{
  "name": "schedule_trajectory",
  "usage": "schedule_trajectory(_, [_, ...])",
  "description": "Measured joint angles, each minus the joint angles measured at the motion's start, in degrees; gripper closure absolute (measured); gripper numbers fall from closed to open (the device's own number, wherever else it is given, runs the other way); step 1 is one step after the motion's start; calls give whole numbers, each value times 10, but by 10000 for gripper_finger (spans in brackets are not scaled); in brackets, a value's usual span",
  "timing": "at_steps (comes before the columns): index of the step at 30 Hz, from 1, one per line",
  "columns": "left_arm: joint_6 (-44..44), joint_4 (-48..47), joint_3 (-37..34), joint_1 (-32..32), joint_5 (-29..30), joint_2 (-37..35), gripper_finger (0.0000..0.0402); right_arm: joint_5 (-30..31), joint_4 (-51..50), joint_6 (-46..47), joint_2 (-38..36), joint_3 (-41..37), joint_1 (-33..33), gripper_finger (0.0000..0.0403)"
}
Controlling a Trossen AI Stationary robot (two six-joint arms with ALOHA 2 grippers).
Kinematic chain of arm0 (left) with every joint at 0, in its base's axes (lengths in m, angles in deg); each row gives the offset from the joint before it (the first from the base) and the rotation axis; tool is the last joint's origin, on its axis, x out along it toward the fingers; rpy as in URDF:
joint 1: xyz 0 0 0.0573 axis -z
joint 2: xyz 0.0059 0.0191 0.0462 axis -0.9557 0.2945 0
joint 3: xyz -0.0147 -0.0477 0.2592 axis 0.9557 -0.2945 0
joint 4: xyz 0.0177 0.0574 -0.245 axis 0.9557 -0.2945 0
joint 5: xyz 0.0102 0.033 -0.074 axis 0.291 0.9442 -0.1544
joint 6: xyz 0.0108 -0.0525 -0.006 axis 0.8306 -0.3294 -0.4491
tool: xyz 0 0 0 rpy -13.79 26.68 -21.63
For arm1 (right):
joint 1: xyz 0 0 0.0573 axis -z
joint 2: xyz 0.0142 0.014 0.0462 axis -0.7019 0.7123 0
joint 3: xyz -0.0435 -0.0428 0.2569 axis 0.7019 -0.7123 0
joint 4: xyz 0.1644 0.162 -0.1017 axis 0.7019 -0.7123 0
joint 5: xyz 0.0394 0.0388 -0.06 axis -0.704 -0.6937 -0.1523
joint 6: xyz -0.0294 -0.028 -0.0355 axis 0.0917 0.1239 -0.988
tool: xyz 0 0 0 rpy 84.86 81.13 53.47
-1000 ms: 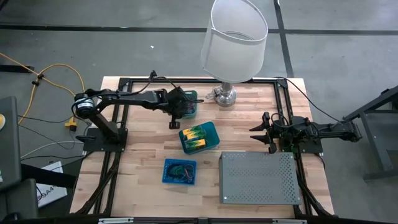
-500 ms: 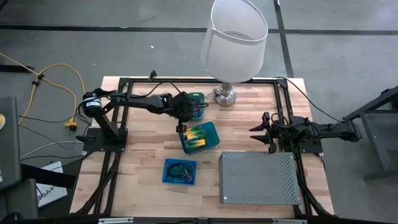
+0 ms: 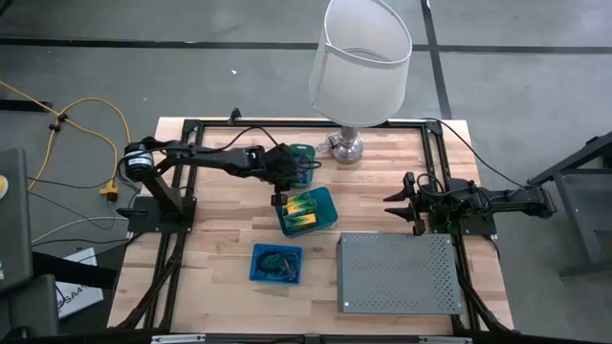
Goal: Pick & Place Office Desk Supplies
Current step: Put the top blue bin on the shelf
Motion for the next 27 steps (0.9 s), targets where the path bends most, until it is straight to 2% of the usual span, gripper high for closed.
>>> schedule_trajectory(8, [14,-10,0,6,36,-35,323,0,0,0,0,0,0,277])
schedule_trajectory(18, [10,-96,-1,10,63,-179,323,0,0,0,0,0,0,277])
schedule_trajectory(22, [-1,-90,-42,21,64,-251,323,0,0,0,0,0,0,277])
schedule_trajectory(27, [-47,-40,-149,30,89,-363,323,0,0,0,0,0,0,277])
